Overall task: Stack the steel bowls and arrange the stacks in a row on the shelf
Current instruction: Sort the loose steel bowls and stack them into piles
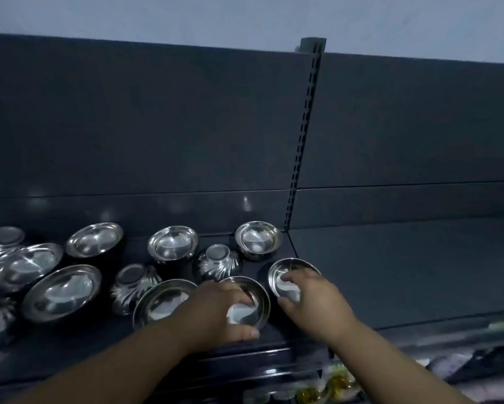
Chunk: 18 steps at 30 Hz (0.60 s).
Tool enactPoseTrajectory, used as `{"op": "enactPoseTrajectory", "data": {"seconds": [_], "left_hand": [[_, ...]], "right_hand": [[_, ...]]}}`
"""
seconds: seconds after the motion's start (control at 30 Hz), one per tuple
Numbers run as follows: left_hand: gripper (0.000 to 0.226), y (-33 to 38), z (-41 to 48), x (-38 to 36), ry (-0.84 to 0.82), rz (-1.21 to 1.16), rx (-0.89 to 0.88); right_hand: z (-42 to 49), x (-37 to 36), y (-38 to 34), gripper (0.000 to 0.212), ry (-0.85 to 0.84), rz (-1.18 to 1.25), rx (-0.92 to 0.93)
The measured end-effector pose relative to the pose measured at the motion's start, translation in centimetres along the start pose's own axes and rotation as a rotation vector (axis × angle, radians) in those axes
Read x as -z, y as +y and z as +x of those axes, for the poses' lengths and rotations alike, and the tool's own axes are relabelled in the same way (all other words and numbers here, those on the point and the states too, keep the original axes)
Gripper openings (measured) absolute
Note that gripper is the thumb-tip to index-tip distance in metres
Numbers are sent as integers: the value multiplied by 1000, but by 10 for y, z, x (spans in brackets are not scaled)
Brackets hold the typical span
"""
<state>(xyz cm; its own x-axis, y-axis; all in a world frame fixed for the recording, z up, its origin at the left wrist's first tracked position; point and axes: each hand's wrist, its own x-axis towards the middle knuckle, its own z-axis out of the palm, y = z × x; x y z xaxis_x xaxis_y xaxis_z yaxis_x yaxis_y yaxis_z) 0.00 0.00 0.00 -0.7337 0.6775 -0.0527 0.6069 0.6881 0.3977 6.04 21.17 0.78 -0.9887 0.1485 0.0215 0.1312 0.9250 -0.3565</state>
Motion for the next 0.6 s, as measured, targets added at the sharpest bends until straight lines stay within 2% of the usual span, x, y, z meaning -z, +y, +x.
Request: {"op": "enactPoseTrajectory", "data": {"seconds": [0.03, 0.1, 0.23, 0.27, 0.4, 0.6], "left_hand": [[95, 2, 2, -5, -37, -14, 6], [97, 4, 7, -12, 11, -12, 66], [78, -6, 23, -16, 108, 116, 231], [72, -7, 26, -13, 114, 145, 266], [52, -11, 36, -10, 66, 167, 315], [47, -19, 43, -10, 99, 111, 230]], "right_hand": [[4, -2, 7, 48, 1, 14, 27], [8, -4, 17, 52, 51, 71, 45], [18, -8, 38, 69, 13, 204, -157], [20, -8, 42, 68, -14, 248, -214], [23, -8, 54, 38, -41, 415, -307], [27, -8, 56, 34, 37, 573, -470]]}}
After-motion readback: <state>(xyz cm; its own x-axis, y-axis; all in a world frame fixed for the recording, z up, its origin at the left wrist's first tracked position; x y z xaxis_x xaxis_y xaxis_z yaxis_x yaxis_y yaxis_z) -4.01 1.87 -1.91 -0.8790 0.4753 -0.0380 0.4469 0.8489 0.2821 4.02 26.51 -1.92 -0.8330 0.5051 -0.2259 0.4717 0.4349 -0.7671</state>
